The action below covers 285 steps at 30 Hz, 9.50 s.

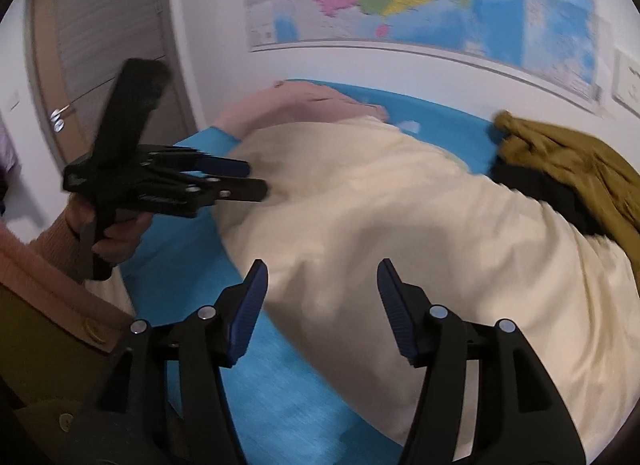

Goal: Fold large clothes

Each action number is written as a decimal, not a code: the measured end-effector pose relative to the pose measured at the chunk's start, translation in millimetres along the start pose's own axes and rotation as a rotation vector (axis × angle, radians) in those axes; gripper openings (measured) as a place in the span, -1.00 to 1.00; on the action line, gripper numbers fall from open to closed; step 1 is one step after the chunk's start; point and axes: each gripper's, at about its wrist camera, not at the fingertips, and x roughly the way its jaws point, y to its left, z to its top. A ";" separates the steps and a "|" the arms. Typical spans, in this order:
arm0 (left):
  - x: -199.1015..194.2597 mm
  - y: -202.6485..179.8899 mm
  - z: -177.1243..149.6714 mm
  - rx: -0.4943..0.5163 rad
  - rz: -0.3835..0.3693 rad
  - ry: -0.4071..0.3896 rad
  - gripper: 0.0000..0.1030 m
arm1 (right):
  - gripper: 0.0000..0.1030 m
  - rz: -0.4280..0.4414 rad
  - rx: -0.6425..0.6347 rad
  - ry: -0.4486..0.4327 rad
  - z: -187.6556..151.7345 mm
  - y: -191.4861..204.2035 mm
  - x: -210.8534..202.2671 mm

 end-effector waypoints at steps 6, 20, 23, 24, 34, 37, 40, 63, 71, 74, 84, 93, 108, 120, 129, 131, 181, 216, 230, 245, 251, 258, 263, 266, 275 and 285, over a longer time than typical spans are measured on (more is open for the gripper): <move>15.8 13.3 -2.6 -0.031 -0.012 0.039 0.10 | 0.23 -0.003 -0.094 0.107 -4.2 18.5 36.6; -15.0 8.0 -17.4 -0.034 -0.065 0.020 0.19 | 0.37 -0.129 -0.298 0.148 -5.6 43.1 67.3; -20.7 6.7 -24.4 -0.044 -0.084 0.019 0.29 | 0.23 -0.170 -0.332 0.153 -7.3 44.5 74.5; -23.1 6.7 -27.4 -0.048 -0.101 0.022 0.29 | 0.15 -0.169 -0.325 0.149 -6.2 43.0 74.2; -15.3 6.4 -45.3 -0.151 -0.275 0.085 0.39 | -0.66 -0.050 -0.142 0.053 26.5 10.4 41.7; 4.7 16.0 -37.9 -0.267 -0.346 0.097 0.41 | -0.66 -0.056 -0.144 0.055 25.0 12.4 43.5; 20.2 31.9 -31.0 -0.405 -0.402 0.088 0.41 | -0.66 -0.065 -0.144 0.054 21.0 15.7 44.7; 54.3 5.0 5.0 -0.325 -0.240 0.104 0.12 | 0.21 0.224 0.467 -0.053 -58.9 -60.8 -58.1; 55.9 2.4 3.7 -0.287 -0.193 0.110 -0.23 | 0.34 0.061 0.968 -0.084 -161.7 -125.7 -121.2; 55.2 4.1 4.0 -0.282 -0.198 0.114 -0.24 | 0.34 -0.015 1.051 -0.125 -173.7 -140.6 -124.4; 52.9 11.0 -0.2 -0.296 -0.233 0.120 -0.22 | 0.34 -0.207 1.079 -0.225 -161.1 -148.2 -108.6; 51.2 12.4 -2.2 -0.290 -0.255 0.118 -0.20 | 0.46 -0.342 1.193 -0.255 -186.7 -146.7 -139.8; 51.6 8.2 -2.6 -0.286 -0.272 0.112 -0.07 | 0.54 -0.182 1.108 -0.438 -151.7 -169.7 -117.5; 60.2 -8.5 8.3 -0.235 -0.202 0.092 0.14 | 0.11 -0.245 1.022 -0.275 -132.9 -182.9 -81.7; 51.0 -13.5 9.4 -0.230 -0.126 0.118 -0.45 | -0.32 -0.209 0.950 -0.296 -117.3 -177.3 -96.5; 52.8 -14.2 9.2 -0.221 -0.116 0.126 -0.38 | -0.12 -0.199 0.974 -0.248 -124.6 -182.2 -85.3; 47.8 -27.1 18.0 -0.171 -0.056 0.138 -0.52 | -0.71 -0.148 0.893 -0.254 -99.9 -163.8 -98.3; -77.9 21.2 148.5 -0.018 0.171 -0.260 -0.70 | -0.75 -0.053 0.452 -0.403 142.0 -136.0 -91.5; -120.4 121.0 197.7 -0.111 0.444 -0.364 -0.70 | -0.76 0.061 0.310 -0.412 260.0 -104.1 7.9; -76.8 298.9 219.9 -0.277 0.759 -0.324 -0.70 | -0.77 0.162 0.252 -0.279 284.2 -44.5 195.8; -7.6 380.3 143.6 -0.467 0.784 -0.111 -0.67 | -0.39 0.252 0.290 -0.038 220.8 -23.7 262.4; -15.6 406.4 120.1 -0.590 0.659 -0.130 -0.65 | -0.03 0.348 0.330 0.001 198.8 -46.0 206.0; -12.2 408.1 123.6 -0.563 0.672 -0.106 -0.62 | 0.11 0.279 0.487 -0.062 164.6 -92.7 159.2; -2.1 407.1 120.0 -0.537 0.704 -0.062 -0.53 | -0.06 0.223 0.581 -0.073 145.5 -114.0 154.4; -20.8 392.8 114.1 -0.551 0.706 -0.005 -0.15 | -0.84 0.248 0.429 0.151 138.3 -74.7 194.8; -95.6 359.6 94.5 -0.537 0.612 -0.111 -0.05 | -0.20 0.164 0.252 0.052 163.5 -73.9 122.4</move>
